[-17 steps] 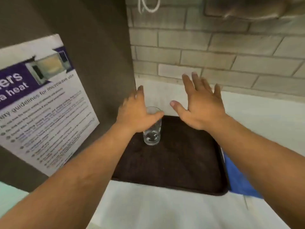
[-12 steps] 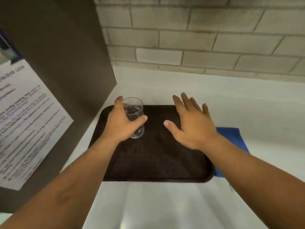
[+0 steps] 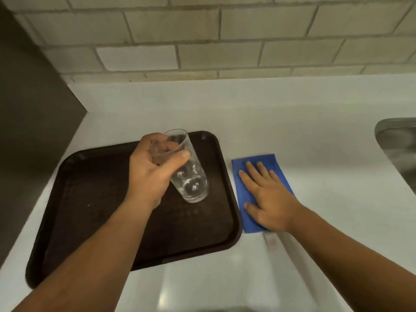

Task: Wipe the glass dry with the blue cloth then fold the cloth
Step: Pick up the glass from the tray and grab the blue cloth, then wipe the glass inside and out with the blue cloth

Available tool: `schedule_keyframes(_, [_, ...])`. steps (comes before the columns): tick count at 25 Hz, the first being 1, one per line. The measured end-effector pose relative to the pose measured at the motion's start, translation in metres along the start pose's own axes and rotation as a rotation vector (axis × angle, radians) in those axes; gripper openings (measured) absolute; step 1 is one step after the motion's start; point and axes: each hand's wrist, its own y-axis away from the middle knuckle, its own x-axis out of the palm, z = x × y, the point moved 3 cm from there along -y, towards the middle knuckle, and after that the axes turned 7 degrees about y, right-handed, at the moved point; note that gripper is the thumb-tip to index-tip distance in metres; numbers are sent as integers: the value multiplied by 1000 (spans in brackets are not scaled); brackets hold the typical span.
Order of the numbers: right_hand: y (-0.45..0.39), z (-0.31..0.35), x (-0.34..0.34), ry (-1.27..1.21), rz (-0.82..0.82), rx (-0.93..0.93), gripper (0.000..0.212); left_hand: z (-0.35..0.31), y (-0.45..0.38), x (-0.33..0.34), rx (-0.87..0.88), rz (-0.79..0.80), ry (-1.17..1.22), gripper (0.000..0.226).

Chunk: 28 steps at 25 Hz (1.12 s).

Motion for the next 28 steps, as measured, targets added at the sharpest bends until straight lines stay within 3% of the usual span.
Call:
schedule_keyframes(3, [-13,-13,7,54,-65,-42,81,6,-3,20,-319,14,357,18])
schedule_keyframes(7, [-32,-19,-4,-279,-308,86,43,8,6,39,-613,-31,572,38])
schedule_keyframes(9, [-31,-27,-21,-745,-351,263,27,5,10,41,-669,-42,583,43])
schedule_keyframes(11, [-22,-21,-40,-1325,-322,292,22,3,14,42,-707,-38,556,41])
schedule_keyframes(12, [-17,-7,-50,-1497,-262,230,20,2,15,41,-723,-36,537,40])
schedule_keyframes(13, [-11,13,-56,-1513,-180,117,20,1,17,41,-739,-29,525,42])
schedule_keyframes(14, [-5,36,-58,-1374,-97,-15,22,0,20,41,-756,-17,517,45])
schedule_keyframes(16, [2,83,-48,-916,-2,-220,52,-1,25,41,-773,2,508,50])
schedule_keyframes(18, [-5,112,-44,-726,-33,-254,77,-2,30,33,-750,-5,507,47])
schedule_keyframes(19, [-13,120,-49,-745,-94,-253,74,-3,31,29,-733,3,520,42])
schedule_keyframes(22, [-41,126,-71,-855,-262,-126,37,-10,33,18,-708,78,541,38])
schedule_keyframes(25, [-50,120,-68,-1074,-136,-6,33,-13,33,8,-737,139,567,45])
schedule_keyframes(26, [-43,121,-64,-1126,-69,-60,32,-13,32,4,-737,124,578,43])
schedule_keyframes(28, [-22,131,-57,-1043,24,-194,49,-10,29,-2,-747,66,605,41])
